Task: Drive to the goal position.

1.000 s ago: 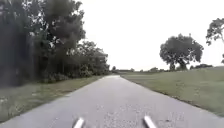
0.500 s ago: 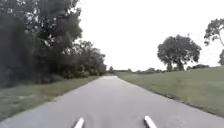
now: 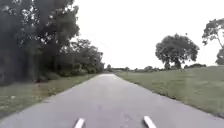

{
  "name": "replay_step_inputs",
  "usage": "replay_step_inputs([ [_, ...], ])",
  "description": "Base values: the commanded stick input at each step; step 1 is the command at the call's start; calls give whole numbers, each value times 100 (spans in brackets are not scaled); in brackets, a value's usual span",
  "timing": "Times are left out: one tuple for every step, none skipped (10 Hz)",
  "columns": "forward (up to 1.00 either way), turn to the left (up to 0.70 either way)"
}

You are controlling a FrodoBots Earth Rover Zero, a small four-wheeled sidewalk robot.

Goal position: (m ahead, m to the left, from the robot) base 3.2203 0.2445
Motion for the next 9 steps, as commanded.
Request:
replay_step_inputs([
  [70, 0],
  [70, 0],
  [70, 0],
  [70, 0],
  [70, 0],
  [70, 0],
  [70, 0],
  [70, 0],
  [70, 0],
])
